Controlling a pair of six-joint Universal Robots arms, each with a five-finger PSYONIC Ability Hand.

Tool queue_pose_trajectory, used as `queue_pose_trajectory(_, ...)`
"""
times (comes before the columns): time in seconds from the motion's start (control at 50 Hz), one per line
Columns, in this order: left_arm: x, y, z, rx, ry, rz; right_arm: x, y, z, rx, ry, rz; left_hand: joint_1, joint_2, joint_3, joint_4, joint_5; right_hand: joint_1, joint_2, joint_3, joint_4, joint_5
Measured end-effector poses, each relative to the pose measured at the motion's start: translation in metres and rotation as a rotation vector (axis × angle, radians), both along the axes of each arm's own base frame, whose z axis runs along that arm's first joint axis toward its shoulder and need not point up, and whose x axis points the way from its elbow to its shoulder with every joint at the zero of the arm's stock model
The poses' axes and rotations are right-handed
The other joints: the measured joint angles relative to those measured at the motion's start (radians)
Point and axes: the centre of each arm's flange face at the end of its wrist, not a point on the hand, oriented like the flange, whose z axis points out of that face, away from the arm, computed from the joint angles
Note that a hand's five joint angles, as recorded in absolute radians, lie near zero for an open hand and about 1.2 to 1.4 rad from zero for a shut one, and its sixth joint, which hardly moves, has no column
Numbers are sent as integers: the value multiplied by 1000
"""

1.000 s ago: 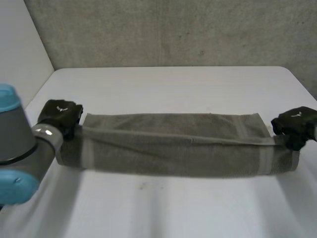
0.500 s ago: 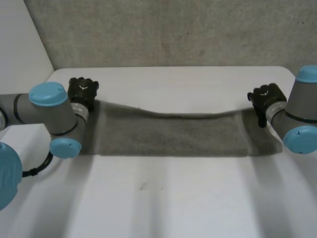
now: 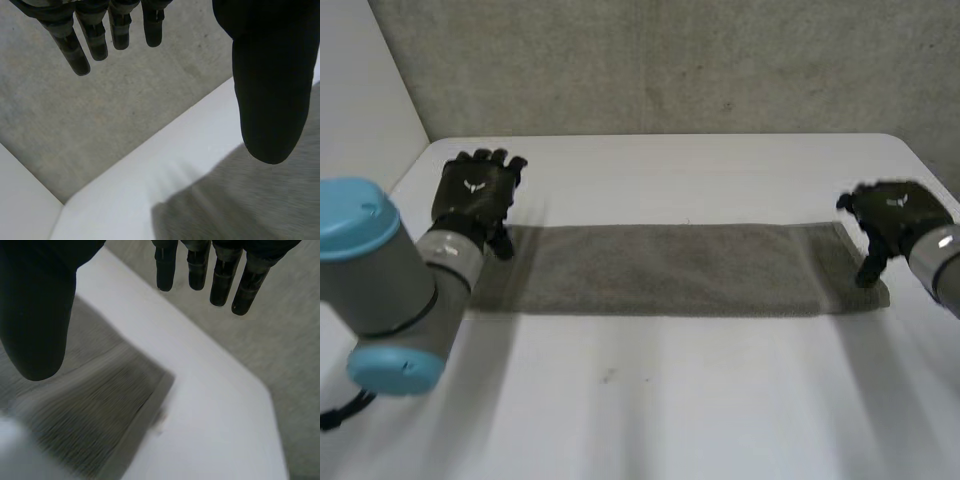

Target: Fold the laundry

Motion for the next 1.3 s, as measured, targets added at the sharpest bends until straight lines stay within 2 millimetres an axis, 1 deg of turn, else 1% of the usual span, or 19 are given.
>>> queue_pose_trajectory(0.08, 4, 17, -7, 37, 47, -3, -8, 9, -18, 56, -7, 12, 0, 0, 0, 0, 0, 153, 180, 200, 186, 170)
queue_pose_trajectory(0.16, 5, 22, -14, 56, 96, 0, -13, 7, -34, 74, -12, 25, 0, 0, 0, 0, 0, 232, 283, 297, 283, 256)
queue_pose_trajectory(0.34, 9, 22, -23, 68, 144, 15, -25, -13, -61, 42, 19, 24, 0, 0, 0, 0, 0, 276, 335, 355, 340, 312)
queue_pose_trajectory(0.48, 13, 20, -24, 71, 140, 27, -30, -19, -69, 42, 42, 18, 0, 0, 0, 0, 0, 341, 410, 423, 408, 376)
queue_pose_trajectory(0.5, 14, 19, -24, 71, 140, 27, -30, -19, -70, 44, 43, 18, 0, 0, 0, 0, 0, 375, 443, 459, 443, 409)
queue_pose_trajectory(0.56, 14, 20, -25, 73, 138, 28, -33, -22, -74, 53, 46, 11, 0, 0, 0, 0, 0, 715, 860, 856, 845, 798)
queue_pose_trajectory(0.6, 14, 20, -25, 73, 138, 28, -33, -22, -74, 53, 46, 11, 0, 0, 0, 0, 0, 715, 860, 856, 845, 798)
queue_pose_trajectory(0.72, 14, 20, -25, 74, 137, 29, -55, -39, -67, 21, 67, -83, 0, 0, 0, 0, 0, 727, 917, 933, 928, 868)
queue_pose_trajectory(0.9, 14, 20, -23, 68, 139, 32, -126, -72, -39, -88, 221, -323, 0, -1, 0, 0, 0, 727, 917, 933, 928, 880)
queue_pose_trajectory(0.98, 14, 20, -22, 67, 140, 33, -131, -76, -28, -126, 233, -336, 0, -1, 0, 0, 0, 727, 917, 933, 928, 884)
queue_pose_trajectory(1.02, 15, 20, -22, 66, 140, 33, -124, -76, -19, -154, 217, -320, 0, -1, 0, 0, 0, 727, 917, 933, 928, 884)
queue_pose_trajectory(1.08, 15, 20, -22, 66, 140, 34, -98, -72, 1, -221, 161, -257, 0, -1, 0, 0, 0, 727, 917, 933, 928, 884)
queue_pose_trajectory(1.1, 15, 20, -22, 66, 140, 34, -98, -72, 1, -221, 161, -257, 0, -1, 0, 0, 0, 727, 917, 933, 928, 884)
queue_pose_trajectory(1.12, 15, 20, -22, 66, 140, 35, -60, -63, 23, -287, 89, -156, 0, -1, 0, 0, 0, 727, 917, 933, 928, 884)
queue_pose_trajectory(1.14, 15, 20, -22, 66, 140, 35, -60, -63, 23, -287, 89, -156, 0, -1, 0, 0, 0, 727, 917, 933, 928, 884)
queue_pose_trajectory(1.22, 15, 20, -22, 65, 140, 35, 14, -35, 47, -350, -20, 81, 0, -1, 0, 0, 0, 734, 918, 938, 931, 891)
queue_pose_trajectory(1.24, 15, 20, -22, 65, 140, 35, 14, -35, 47, -350, -20, 81, 0, -1, 0, 0, 0, 734, 918, 938, 931, 891)
queue_pose_trajectory(1.26, 15, 20, -22, 65, 140, 35, 58, -12, 51, -359, -63, 229, 0, -1, 0, 0, 0, 734, 918, 938, 931, 891)
queue_pose_trajectory(1.3, 15, 20, -22, 65, 140, 34, 93, 9, 49, -355, -89, 348, 0, -1, 0, 0, 0, 750, 918, 939, 932, 899)
